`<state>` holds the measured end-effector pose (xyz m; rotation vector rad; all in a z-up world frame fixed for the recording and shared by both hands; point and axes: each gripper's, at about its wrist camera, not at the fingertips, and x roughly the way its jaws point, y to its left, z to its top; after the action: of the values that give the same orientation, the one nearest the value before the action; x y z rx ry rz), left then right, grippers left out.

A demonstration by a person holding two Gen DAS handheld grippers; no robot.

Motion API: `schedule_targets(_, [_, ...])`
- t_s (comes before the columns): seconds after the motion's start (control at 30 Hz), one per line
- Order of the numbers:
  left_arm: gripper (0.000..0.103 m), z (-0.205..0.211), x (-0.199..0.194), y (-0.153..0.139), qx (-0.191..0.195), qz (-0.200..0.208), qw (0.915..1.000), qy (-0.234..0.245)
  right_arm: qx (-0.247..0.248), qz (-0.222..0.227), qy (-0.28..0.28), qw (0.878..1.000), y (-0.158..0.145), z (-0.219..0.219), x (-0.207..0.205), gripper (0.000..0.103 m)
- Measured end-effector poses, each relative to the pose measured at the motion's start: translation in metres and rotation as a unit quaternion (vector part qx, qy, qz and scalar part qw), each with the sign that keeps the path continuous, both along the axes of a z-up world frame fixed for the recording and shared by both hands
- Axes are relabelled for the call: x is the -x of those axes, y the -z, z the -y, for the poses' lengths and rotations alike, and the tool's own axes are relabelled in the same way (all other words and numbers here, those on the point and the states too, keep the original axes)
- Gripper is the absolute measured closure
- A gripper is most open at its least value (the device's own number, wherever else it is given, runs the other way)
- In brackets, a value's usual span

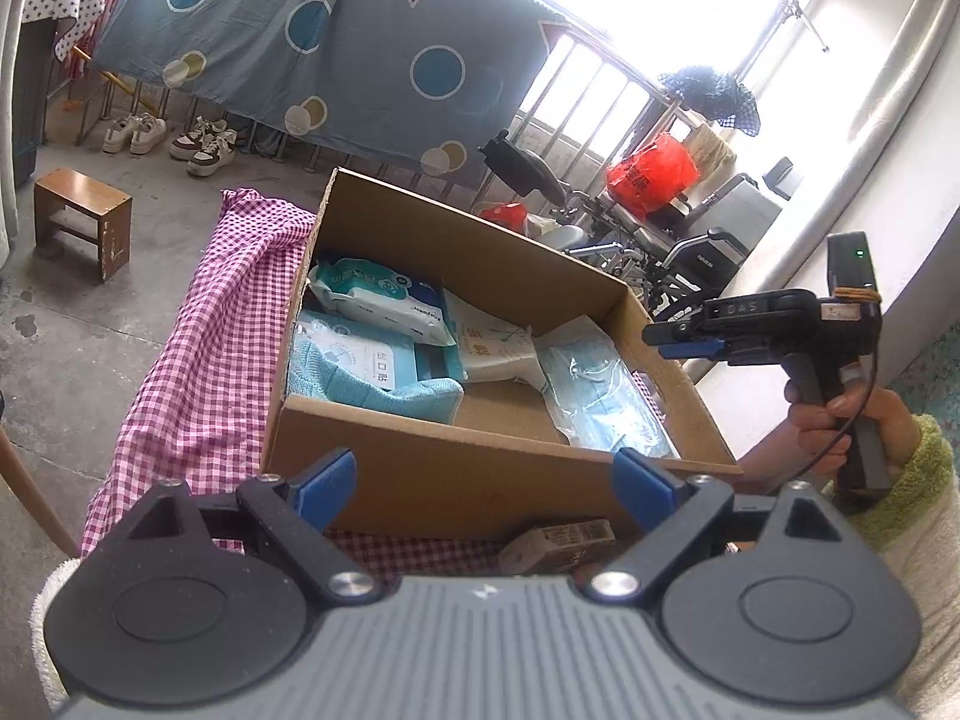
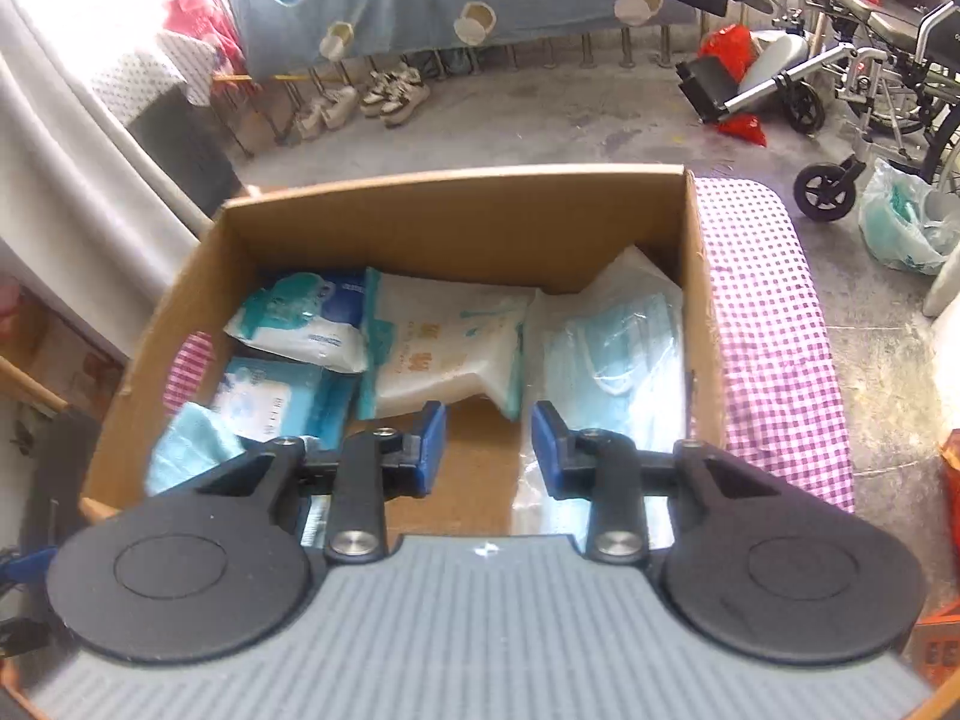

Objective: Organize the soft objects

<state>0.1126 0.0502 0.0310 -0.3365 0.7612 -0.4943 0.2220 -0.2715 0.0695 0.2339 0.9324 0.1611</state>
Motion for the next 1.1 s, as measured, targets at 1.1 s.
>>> schedule_targets(1.1, [0.013, 0.111, 0.028, 0.103, -0.051, -0.158, 0.9536, 0.251, -0.296, -0.013, 0.059, 0.953, 0.095, 0.029, 0.267, 0.026])
